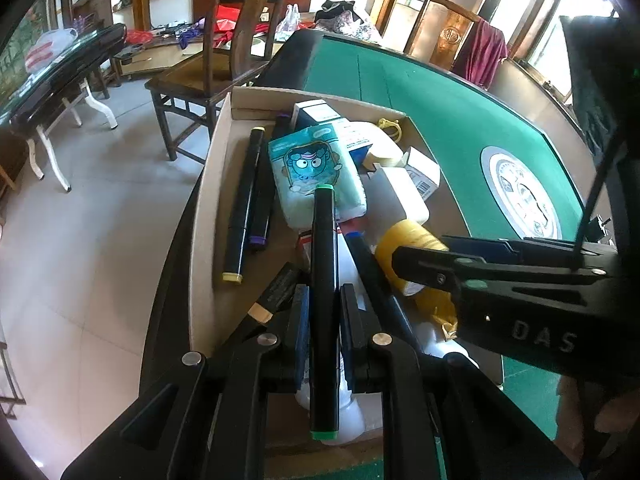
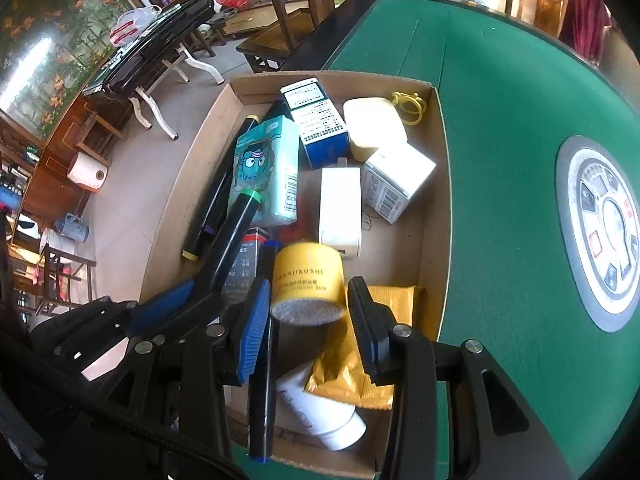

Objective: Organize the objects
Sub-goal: 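Lower the marker and jar into the tray and open both grippers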

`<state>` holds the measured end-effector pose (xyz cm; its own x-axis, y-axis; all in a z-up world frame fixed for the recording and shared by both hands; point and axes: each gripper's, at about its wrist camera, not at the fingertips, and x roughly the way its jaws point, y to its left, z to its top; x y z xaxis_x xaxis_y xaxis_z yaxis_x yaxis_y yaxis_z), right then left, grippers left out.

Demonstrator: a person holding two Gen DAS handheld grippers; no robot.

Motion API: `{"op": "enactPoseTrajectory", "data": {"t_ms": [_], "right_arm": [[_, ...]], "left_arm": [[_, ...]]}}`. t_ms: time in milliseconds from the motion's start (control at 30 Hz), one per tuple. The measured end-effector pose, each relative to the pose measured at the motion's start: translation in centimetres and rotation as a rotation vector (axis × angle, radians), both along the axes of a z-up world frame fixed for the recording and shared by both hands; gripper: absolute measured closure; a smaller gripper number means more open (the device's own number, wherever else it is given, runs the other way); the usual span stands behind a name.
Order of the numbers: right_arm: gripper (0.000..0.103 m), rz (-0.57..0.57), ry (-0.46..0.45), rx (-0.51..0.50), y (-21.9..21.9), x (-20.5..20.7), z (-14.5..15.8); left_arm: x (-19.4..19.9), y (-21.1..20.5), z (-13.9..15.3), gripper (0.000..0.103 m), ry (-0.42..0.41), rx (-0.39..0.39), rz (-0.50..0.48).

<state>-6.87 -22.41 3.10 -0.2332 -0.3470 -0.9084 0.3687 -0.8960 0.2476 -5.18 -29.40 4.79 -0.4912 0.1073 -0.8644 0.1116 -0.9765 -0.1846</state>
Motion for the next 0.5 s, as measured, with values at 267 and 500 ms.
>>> {"op": "enactPoseTrajectory", "data": {"t_ms": [267,500], "right_arm": [[0.065,-0.016,0.004,0.029,-0.3,0.8,0.7],[0.062,-0.043,0.058,0.075,0.3,1.5,2.0]], "left_arm": [[0.0,-0.3,-0.3,0.091,0.013,0.019,-0.009],[0.0,0.2,-0.1,0.090,0.030,-0.006,-0.010]]}}
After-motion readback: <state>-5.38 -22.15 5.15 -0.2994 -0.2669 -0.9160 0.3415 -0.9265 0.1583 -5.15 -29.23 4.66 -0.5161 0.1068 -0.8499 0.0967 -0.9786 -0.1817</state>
